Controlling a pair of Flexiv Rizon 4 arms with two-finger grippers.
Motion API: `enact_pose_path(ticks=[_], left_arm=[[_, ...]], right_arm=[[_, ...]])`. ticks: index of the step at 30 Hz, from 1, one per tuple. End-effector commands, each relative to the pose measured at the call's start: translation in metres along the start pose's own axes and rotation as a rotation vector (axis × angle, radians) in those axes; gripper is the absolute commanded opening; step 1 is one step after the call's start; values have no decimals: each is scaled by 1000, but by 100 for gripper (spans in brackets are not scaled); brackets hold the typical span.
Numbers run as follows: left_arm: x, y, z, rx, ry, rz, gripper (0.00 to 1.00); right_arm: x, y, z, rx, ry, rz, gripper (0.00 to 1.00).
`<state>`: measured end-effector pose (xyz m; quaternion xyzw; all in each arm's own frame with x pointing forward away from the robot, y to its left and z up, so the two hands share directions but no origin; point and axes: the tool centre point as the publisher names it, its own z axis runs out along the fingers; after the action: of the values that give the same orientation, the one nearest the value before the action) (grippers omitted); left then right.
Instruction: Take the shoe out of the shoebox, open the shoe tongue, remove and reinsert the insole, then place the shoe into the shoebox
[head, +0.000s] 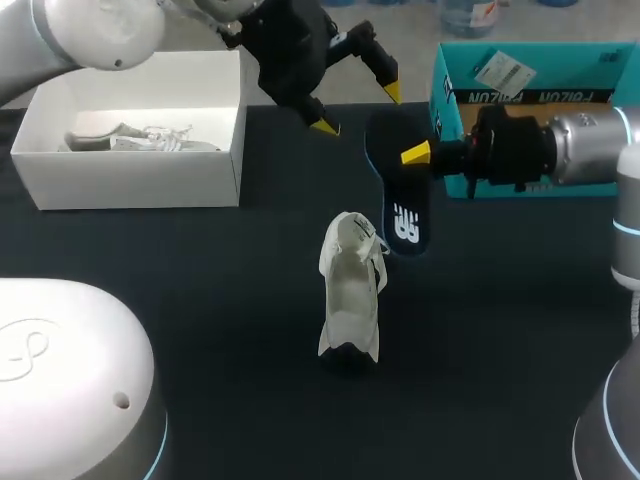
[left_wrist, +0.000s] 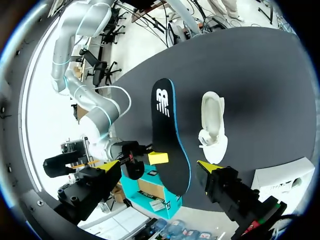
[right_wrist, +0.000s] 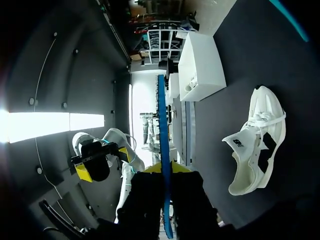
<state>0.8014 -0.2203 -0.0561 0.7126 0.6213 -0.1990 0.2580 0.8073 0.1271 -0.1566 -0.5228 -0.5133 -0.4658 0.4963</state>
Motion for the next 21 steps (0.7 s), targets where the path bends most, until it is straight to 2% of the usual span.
enact_pose_path(ticks=[1, 2, 4, 7, 13, 21], left_arm=[[-11, 0, -3, -93, 288, 67, 100], [-11, 1, -3, -84, 295, 34, 100], [-11, 4, -4, -127, 358, 29, 100], [-9, 7, -5, -147, 415, -14, 100], [-6, 11, -5, -147, 477, -44, 100], [-7, 19, 5, -63, 501, -86, 100]], right_arm=[[2, 3, 2, -4, -14, 3, 0], [1, 2, 3, -9, -27, 6, 0], [1, 2, 4, -15, -30, 4, 0], [0, 2, 6, -26, -49, 5, 0], [-2, 4, 15, -24, -84, 4, 0], [-3, 6, 23, -22, -99, -4, 0]])
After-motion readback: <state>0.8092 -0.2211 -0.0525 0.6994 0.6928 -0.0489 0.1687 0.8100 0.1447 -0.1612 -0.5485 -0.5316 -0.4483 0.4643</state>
